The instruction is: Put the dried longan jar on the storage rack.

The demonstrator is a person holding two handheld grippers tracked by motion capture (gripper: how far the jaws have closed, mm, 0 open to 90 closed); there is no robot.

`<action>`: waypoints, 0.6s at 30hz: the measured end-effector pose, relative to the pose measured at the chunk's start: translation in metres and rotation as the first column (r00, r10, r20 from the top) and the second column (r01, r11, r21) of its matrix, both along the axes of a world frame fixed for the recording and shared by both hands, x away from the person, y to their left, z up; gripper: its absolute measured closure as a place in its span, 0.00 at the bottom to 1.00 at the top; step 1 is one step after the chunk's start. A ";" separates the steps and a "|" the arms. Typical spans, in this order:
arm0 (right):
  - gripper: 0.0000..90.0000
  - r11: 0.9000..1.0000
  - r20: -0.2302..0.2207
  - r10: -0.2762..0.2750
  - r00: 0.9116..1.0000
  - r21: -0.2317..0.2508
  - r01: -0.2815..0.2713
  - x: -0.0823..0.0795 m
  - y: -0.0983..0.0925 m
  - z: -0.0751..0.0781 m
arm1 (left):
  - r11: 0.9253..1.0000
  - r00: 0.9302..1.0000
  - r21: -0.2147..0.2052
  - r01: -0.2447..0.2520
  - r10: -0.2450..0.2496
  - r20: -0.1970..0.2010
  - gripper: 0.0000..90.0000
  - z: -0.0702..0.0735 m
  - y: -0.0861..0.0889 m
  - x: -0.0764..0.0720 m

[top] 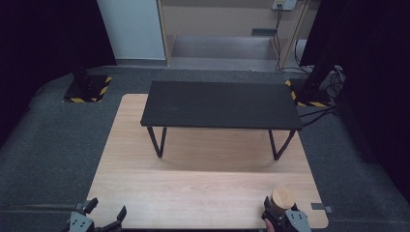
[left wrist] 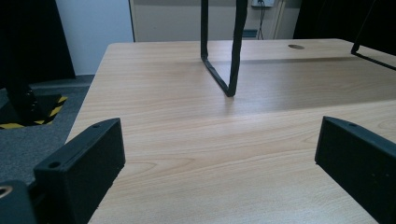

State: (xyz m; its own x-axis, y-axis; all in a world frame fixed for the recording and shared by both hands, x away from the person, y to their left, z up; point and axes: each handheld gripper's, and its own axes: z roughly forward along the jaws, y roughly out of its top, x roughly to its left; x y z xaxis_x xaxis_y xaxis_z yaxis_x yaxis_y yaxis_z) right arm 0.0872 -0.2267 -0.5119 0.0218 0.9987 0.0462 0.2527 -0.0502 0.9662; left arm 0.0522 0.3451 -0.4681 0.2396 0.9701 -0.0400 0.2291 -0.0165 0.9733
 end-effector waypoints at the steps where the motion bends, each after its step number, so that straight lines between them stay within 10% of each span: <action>1: 0.27 1.000 0.000 -0.005 1.000 -0.005 0.005 0.000 0.001 0.001 | 1.000 1.000 0.000 0.000 0.000 0.000 0.00 0.000 0.000 0.000; 10: 0.28 1.000 -0.011 0.007 1.000 -0.004 -0.007 -0.004 0.003 0.016 | 1.000 1.000 -0.003 0.005 -0.005 0.003 0.00 0.001 0.002 -0.001; 18: 0.28 0.998 0.053 0.067 0.996 0.005 -0.067 -0.007 -0.004 0.064 | 1.000 1.000 -0.002 0.028 -0.028 -0.002 0.01 0.003 0.002 0.001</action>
State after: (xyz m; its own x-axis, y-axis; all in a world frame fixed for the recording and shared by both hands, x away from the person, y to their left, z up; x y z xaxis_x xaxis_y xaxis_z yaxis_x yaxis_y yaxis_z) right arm 0.0805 -0.2309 -0.4479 -0.0478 0.9975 0.0520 0.2044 -0.0412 0.9780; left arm 0.0536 0.3467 -0.4649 0.2664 0.9629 -0.0422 0.2309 -0.0213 0.9727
